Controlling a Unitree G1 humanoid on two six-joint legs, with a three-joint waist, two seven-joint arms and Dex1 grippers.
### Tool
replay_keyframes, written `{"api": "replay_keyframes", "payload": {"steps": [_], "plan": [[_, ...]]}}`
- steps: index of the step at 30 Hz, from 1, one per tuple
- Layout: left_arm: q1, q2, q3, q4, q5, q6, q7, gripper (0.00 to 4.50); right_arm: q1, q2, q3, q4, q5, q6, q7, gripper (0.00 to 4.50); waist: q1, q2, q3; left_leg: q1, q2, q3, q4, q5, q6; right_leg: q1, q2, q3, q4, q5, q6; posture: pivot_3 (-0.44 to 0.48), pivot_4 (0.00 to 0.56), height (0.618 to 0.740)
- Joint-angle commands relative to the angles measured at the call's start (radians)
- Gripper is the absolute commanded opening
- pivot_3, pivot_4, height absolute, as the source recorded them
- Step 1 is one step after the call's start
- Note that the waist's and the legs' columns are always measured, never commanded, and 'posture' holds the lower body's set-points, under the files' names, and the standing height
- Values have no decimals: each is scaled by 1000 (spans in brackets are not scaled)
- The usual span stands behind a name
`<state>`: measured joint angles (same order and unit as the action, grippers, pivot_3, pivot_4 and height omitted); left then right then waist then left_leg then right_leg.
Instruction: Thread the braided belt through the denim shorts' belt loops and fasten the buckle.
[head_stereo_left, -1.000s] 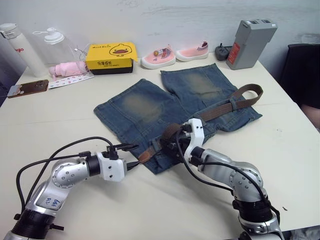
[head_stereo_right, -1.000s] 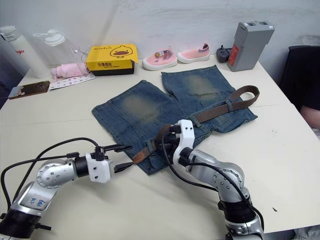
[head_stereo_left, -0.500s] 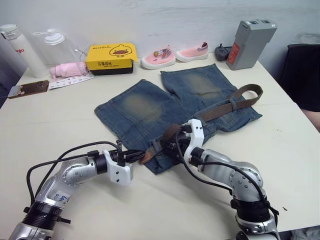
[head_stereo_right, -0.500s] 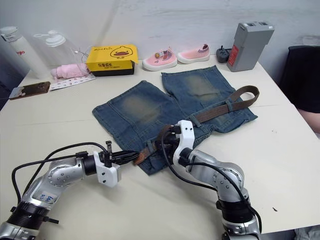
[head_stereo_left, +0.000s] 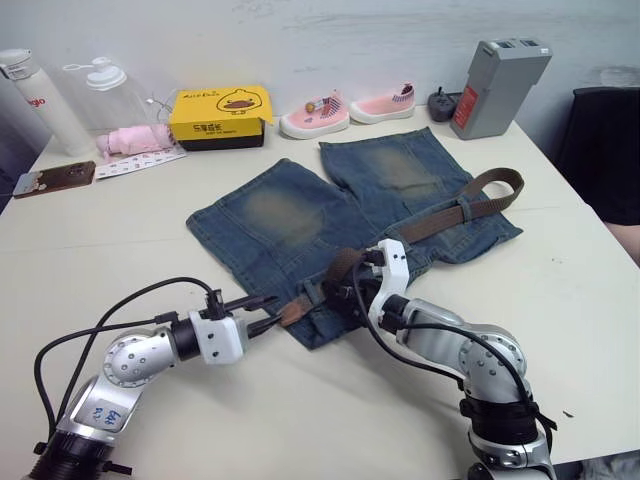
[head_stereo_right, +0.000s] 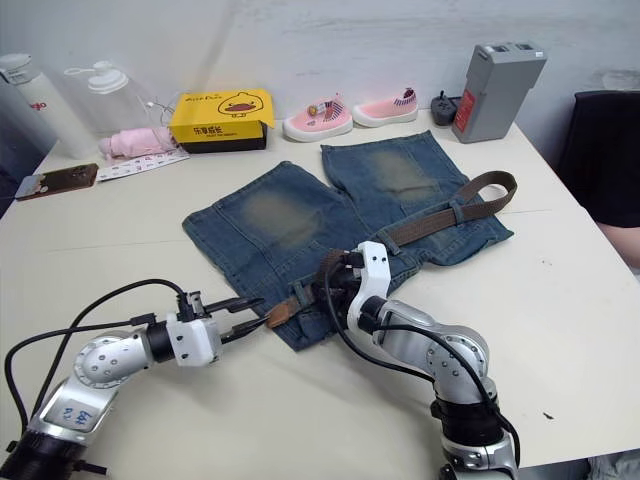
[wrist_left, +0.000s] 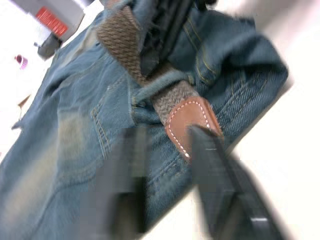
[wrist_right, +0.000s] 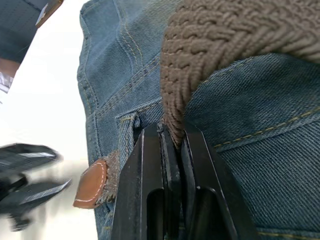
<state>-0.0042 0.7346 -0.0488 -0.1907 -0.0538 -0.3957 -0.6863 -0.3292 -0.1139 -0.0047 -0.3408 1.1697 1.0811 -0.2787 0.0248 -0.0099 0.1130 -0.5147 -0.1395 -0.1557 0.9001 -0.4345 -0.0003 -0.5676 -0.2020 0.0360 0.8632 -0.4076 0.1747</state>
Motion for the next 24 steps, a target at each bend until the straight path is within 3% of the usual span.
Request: {"api": "replay_keyframes", "payload": {"steps": [1, 2, 7, 14, 24], "plan": [[8, 19, 20, -38, 10, -28, -20, 3489, 24, 41, -38, 76, 67, 34, -22, 0, -1, -1, -1, 0, 0, 0, 0, 0, 0, 0, 0, 0, 0, 0, 0, 0, 150, 636], [2, 21, 20, -30, 34, -62, -16, 3895, 24, 51, -47, 107, 74, 41, -22, 0, 0, -3, -2, 1, 0, 1, 0, -1, 1, 0, 0, 0, 0, 0, 0, 0, 150, 636], [-49, 27, 10, 59, 197, -229, 32, 3895, 5, 44, -37, 203, 21, 71, 1, 0, -2, -12, -10, 3, 2, 1, -1, -2, 2, 0, 1, 0, 2, -1, -2, 0, 150, 636], [-116, 18, -7, 154, 324, -324, 98, 3895, 3, 66, -26, 199, -23, 87, 15, 0, -4, -13, -13, 5, 4, 1, -2, -2, 2, 1, 2, -2, 3, -1, -2, 0, 150, 636], [-163, -1, -86, 199, 392, -338, 105, 3895, 11, 92, -31, 182, -56, 89, 20, 0, -10, -12, -17, 7, 4, 1, -5, -2, 1, 1, 2, -2, 3, -1, -2, 0, 150, 636]]}}
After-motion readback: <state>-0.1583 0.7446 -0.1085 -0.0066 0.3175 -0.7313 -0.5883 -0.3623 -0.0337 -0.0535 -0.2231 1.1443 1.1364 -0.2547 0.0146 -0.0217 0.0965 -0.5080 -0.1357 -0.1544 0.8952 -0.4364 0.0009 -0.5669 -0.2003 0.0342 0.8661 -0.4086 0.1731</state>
